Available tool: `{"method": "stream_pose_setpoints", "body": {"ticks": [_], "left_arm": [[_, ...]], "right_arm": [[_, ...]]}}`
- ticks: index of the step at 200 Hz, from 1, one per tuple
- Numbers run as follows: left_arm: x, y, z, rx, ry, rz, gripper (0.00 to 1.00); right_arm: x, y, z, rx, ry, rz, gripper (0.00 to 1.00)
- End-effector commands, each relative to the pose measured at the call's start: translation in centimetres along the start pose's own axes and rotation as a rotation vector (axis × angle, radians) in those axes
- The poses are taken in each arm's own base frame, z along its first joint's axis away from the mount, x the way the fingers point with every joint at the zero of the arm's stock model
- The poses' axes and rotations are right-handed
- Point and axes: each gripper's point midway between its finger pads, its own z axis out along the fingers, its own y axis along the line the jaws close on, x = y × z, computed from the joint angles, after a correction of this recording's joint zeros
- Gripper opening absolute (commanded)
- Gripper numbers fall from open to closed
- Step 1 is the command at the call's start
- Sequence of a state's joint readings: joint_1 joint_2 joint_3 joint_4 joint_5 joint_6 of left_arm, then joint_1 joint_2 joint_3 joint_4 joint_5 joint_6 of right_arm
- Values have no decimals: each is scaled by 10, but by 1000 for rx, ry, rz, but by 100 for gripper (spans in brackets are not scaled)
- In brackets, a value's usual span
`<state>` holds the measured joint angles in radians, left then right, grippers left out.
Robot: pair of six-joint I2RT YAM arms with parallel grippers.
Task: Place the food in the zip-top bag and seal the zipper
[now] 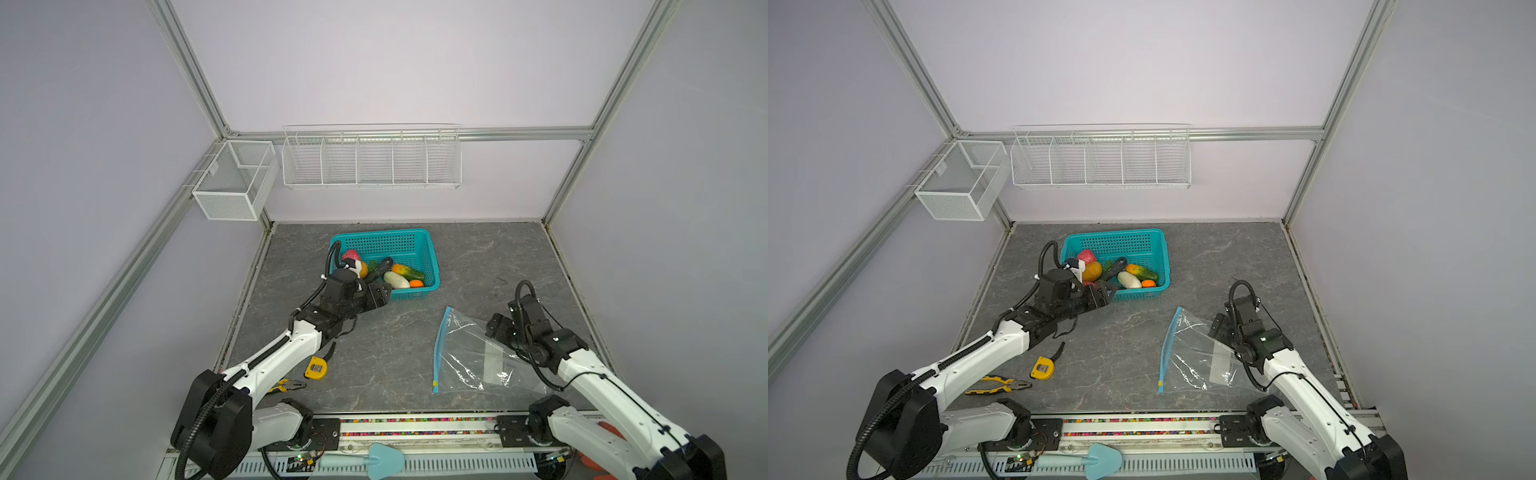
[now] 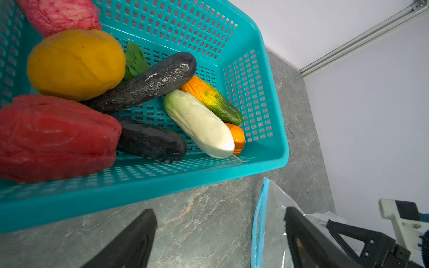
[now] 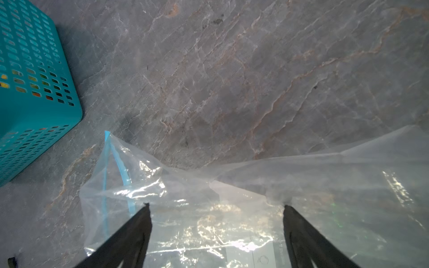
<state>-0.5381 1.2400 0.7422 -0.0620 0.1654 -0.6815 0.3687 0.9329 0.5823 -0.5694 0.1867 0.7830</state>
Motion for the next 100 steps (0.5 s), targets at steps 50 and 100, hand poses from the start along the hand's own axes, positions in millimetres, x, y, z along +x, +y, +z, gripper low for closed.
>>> {"method": "stream_pose_setpoints", "body": {"ticks": [50, 100], "left_arm": [[3, 1, 1, 12, -9, -19, 87], [3, 3, 2, 8, -15, -17, 87]], "right_arm": [[-30, 24, 20, -24, -74, -145, 89], [-44, 41, 33, -33, -81, -223, 89]]}}
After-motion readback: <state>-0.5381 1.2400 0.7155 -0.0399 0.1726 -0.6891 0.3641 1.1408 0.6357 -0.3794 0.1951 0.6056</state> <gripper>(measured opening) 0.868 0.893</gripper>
